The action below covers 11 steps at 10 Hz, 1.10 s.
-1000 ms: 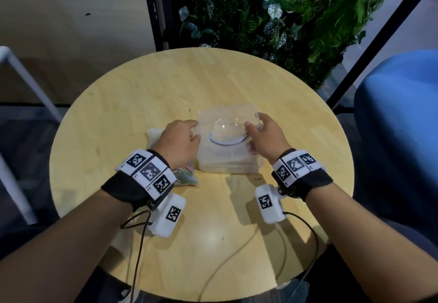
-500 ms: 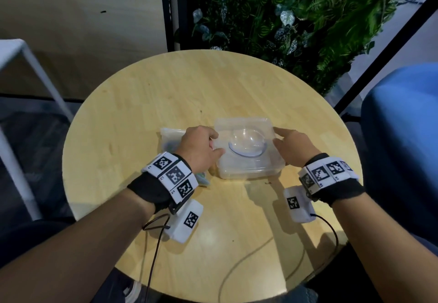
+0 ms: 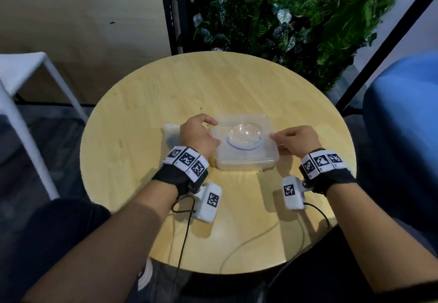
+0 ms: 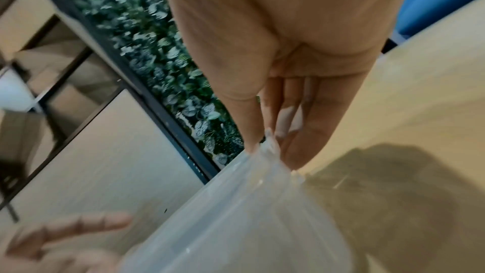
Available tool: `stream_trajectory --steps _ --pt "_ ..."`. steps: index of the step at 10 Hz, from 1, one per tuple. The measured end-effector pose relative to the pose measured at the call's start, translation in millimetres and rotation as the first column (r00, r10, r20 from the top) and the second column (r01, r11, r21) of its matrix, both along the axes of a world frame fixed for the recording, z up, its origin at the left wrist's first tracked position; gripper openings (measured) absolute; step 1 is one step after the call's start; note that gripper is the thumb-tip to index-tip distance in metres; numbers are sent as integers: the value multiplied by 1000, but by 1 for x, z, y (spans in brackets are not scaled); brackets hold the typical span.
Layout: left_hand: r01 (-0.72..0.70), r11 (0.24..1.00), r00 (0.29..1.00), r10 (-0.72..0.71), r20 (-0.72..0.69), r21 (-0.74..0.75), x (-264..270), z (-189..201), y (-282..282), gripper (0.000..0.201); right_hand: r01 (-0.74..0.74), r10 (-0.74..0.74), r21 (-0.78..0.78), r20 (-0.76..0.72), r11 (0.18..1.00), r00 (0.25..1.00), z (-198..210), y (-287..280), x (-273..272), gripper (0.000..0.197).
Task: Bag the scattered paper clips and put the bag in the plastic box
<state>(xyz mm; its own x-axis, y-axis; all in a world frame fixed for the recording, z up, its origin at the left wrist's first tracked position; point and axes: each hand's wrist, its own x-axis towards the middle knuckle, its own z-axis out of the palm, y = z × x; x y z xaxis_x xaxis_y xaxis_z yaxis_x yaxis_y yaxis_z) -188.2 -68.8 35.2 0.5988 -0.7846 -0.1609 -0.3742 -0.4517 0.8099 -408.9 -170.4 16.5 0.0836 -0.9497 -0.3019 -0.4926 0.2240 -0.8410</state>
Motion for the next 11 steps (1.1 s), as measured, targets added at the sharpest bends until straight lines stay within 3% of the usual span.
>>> stream_trajectory --steps 1,3,5,7,8,9,10,11 --pt "-35 999 992 36 118 -9 -12 5 1 44 -18 -6 -121 -197 992 980 3 0 8 19" --pt "105 993 936 -119 332 60 -36 21 9 59 -9 -34 -150 -282 989 959 8 5 12 24" --pt "141 990 918 -141 370 26 -29 8 11 54 -42 -59 -245 -392 969 918 7 11 18 23" --pt "208 978 896 -185 404 -14 -15 -4 1 42 -221 -11 -273 -652 937 758 1 0 26 25" --pt "203 979 906 -177 384 -27 3 -8 -11 22 -282 66 -142 -784 949 617 12 -29 31 33" --pt "228 973 863 -190 468 -26 26 -10 -25 20 -348 136 -89 -809 933 571 34 -77 58 41" --pt "240 968 830 -166 533 -72 62 -7 -57 18 -387 154 -133 -764 913 626 95 -134 100 39" --pt "214 974 849 -146 508 -78 102 -1 -66 17 -397 152 -314 -588 862 795 189 -164 126 27"
